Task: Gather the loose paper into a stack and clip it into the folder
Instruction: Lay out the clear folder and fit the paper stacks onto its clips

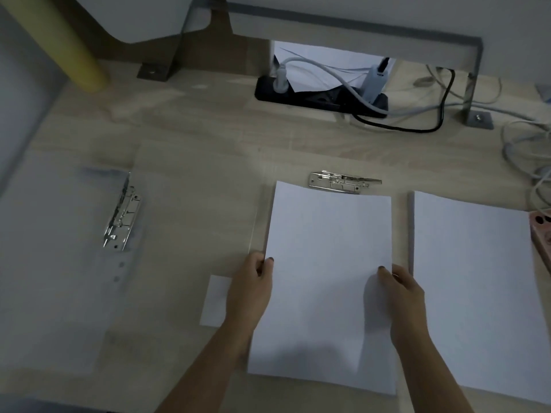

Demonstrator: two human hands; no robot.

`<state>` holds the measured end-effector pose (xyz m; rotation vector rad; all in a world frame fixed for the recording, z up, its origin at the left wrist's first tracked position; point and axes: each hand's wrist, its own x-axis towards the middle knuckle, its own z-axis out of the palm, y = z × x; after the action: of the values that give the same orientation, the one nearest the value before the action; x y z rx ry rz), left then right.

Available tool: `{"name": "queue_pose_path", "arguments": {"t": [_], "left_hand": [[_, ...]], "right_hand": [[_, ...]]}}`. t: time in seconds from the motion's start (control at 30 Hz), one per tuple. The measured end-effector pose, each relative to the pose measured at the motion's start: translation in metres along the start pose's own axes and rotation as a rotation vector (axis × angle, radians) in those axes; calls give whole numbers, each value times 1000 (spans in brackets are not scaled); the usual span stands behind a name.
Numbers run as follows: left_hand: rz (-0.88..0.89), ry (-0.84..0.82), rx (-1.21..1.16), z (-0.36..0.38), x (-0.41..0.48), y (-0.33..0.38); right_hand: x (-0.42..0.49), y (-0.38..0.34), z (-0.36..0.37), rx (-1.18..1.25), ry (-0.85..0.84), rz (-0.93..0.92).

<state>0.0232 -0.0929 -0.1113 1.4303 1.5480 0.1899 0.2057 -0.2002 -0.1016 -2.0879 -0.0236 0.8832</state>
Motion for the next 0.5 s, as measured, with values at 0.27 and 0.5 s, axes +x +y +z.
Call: {"name": "queue_pose_path", "arguments": {"t": [0.27,0.5], "left_hand": [[84,223,201,0,2,3],[124,217,179,2,3,-3]], "right_hand": [[0,1,7,36,59,38],[-4,2,7,138,62,46]]}}
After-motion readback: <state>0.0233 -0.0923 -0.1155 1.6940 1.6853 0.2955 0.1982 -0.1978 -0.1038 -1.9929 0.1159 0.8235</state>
